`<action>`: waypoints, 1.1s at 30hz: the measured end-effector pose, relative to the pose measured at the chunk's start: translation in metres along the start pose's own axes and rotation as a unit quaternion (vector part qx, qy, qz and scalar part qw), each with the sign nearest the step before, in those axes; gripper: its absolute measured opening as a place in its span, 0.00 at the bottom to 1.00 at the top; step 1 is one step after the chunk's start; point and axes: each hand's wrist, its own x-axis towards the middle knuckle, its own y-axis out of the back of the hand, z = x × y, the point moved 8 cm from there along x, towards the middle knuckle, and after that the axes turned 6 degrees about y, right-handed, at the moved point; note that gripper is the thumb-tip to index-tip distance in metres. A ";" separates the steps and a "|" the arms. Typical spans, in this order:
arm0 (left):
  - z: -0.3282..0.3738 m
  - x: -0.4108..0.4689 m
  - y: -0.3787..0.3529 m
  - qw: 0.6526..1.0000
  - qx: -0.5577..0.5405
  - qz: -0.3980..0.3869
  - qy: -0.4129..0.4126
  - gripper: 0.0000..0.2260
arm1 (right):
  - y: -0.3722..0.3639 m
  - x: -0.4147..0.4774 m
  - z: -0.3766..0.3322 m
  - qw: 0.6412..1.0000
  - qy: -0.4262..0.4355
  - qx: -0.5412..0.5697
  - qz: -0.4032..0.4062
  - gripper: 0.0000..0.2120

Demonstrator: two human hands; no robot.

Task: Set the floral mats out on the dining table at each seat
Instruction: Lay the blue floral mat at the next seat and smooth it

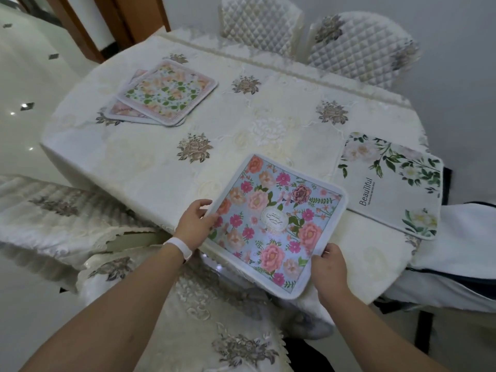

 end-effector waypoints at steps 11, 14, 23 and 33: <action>-0.040 -0.055 -0.079 0.964 -0.240 -0.088 0.076 0.30 | -0.045 -0.014 0.033 0.985 -0.101 0.139 0.019 0.17; -0.049 -0.064 -0.087 0.978 -0.188 -0.065 0.067 0.29 | -0.059 -0.021 0.040 0.978 -0.130 0.159 0.014 0.16; -0.053 -0.053 -0.076 0.980 -0.172 -0.048 0.091 0.27 | -0.046 -0.011 0.037 0.959 -0.146 0.243 0.016 0.15; -0.041 -0.027 -0.048 0.992 -0.108 -0.043 0.054 0.30 | 0.009 0.066 -0.005 0.986 -0.101 0.131 -0.003 0.06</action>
